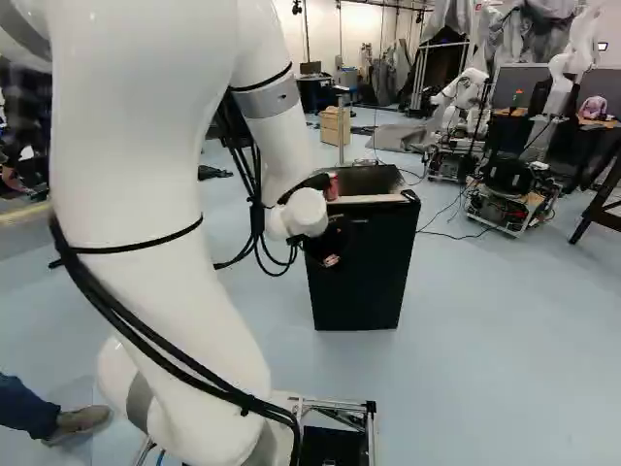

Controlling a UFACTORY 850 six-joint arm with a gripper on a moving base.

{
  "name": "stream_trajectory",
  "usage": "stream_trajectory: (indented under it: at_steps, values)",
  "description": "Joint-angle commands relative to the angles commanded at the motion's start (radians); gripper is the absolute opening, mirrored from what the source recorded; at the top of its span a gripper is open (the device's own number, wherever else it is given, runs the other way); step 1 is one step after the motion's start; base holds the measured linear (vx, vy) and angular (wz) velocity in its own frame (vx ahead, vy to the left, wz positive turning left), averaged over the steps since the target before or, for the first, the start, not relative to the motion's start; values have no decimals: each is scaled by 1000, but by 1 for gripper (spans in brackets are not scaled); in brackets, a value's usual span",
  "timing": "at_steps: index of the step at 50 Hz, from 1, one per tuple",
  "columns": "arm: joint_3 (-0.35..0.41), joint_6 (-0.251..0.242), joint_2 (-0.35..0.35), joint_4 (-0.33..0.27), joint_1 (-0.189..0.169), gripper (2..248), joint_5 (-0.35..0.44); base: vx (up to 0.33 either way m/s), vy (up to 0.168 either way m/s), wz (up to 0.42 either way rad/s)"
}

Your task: Grab a drink from the fridge

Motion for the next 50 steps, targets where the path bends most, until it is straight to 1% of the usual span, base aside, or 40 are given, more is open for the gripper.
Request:
stream_trajectory:
  at_steps: [27,50]
  values:
    - [108,0,94,284,70,247,120,0,0,0]
    - [135,0,120,521,142,247,267,0,0,0]
